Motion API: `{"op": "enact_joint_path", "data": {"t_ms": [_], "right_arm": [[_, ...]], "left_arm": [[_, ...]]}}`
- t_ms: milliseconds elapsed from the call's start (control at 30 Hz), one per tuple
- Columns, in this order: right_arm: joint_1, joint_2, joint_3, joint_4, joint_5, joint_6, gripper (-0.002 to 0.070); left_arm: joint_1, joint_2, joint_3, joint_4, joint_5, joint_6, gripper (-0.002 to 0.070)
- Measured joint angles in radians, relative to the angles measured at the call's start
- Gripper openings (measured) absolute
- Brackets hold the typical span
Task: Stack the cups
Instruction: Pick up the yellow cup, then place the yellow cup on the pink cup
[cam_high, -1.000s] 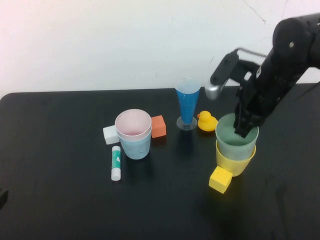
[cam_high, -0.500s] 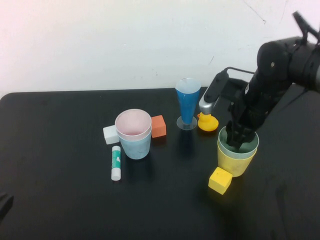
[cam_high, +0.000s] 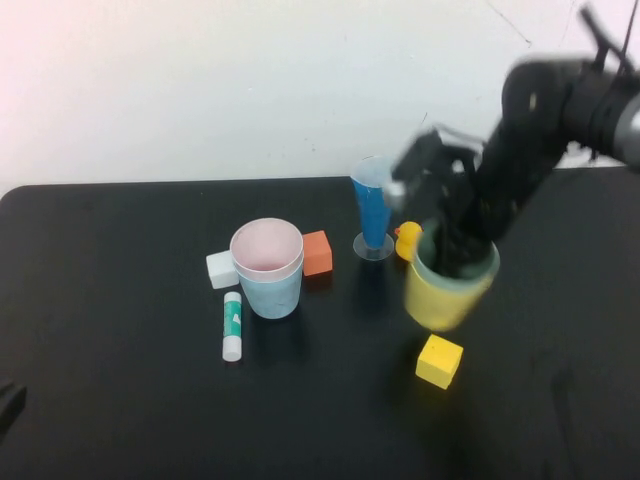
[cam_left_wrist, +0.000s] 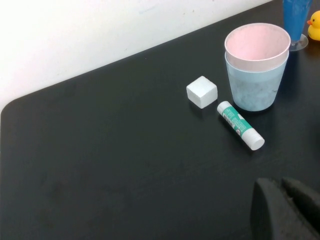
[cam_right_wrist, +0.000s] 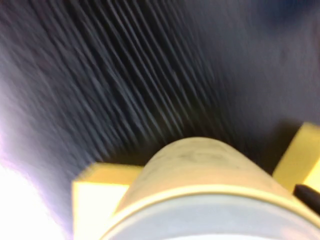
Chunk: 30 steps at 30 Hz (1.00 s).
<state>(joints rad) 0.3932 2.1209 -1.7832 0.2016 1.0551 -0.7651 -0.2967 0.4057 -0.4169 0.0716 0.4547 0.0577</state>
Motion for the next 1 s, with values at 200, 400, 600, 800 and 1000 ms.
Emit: {"op": "enact_joint_path", "data": {"t_ms": [200, 400, 600, 800, 1000], "right_arm": [[0.049, 0.0, -0.247, 0.182, 0.058, -0.047, 0.0094], [0.166, 0.045, -0.357, 0.173, -0.059, -0.074, 0.0094], [0.2, 0.142, -0.383, 0.156, -0.122, -0.088, 0.0094], [0.2, 0.197, -0.383, 0.145, -0.149, -0.108, 0.0093], [0.2, 0.201, -0.386, 0.147, -0.168, -0.125, 0.0204]], "left_arm": [[0.0, 0.0, 0.0, 0.0, 0.0, 0.0, 0.0001], [0.0, 0.0, 0.0, 0.0, -0.006, 0.0, 0.0001], [0.0, 0.0, 0.0, 0.0, -0.006, 0.0, 0.0001], [0.0, 0.0, 0.0, 0.0, -0.006, 0.0, 0.0], [0.0, 0.0, 0.0, 0.0, -0.006, 0.0, 0.0]]}}
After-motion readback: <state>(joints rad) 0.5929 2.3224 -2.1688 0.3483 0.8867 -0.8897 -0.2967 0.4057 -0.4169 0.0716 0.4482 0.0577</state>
